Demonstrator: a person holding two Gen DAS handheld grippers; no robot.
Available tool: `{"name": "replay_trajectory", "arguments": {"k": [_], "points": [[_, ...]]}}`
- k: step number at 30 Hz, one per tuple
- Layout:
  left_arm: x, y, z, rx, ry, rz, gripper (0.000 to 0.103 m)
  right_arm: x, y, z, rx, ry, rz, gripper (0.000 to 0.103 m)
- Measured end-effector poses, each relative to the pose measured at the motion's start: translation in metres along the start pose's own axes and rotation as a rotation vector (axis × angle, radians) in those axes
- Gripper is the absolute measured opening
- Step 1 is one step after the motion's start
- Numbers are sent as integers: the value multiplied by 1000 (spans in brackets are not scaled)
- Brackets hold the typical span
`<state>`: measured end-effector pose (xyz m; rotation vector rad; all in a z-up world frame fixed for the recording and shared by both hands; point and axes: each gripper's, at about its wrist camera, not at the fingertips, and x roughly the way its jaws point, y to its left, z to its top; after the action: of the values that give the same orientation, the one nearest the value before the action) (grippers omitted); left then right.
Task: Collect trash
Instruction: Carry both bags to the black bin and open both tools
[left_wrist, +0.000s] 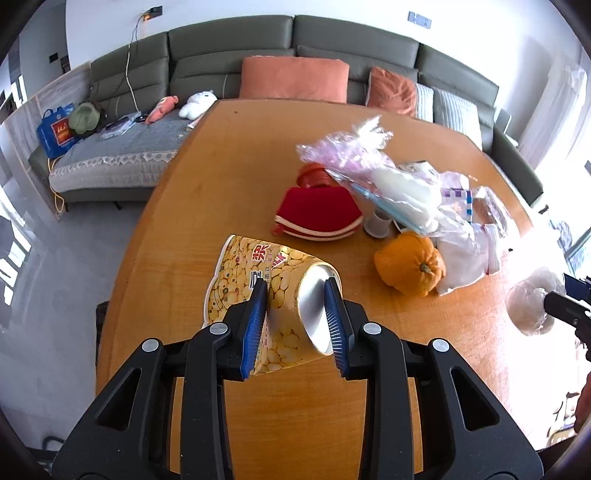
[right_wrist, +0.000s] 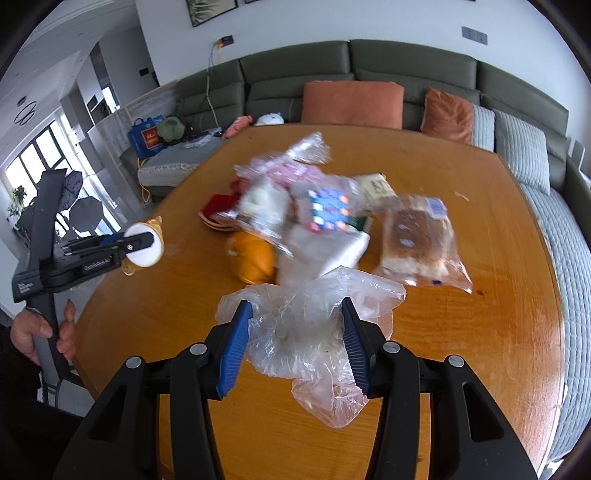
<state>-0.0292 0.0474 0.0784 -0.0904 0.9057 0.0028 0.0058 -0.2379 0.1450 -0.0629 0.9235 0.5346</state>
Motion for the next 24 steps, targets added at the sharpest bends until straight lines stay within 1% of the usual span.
{"name": "replay_trajectory", "arguments": {"k": [6,12,14,17,21,24], "points": [[-16,45,-3,-30,-32,-14,32,11,60,20,-52,-7,23,50],[-39,113,-15,-76,-55,22,32,41,137,48,-134,-11,80,50],[-47,140,-24,-104,-62,51,32,55,168,59,-167,-11,115,50],[-59,182,-39,-156,-64,106,32,70,205,74,-215,-8,157,50],[-69,235,-63,-236,-47,187,32,97,262,91,-282,11,237,50],[-71,268,-78,-294,-26,229,32,120,308,102,-327,42,301,50]]}}
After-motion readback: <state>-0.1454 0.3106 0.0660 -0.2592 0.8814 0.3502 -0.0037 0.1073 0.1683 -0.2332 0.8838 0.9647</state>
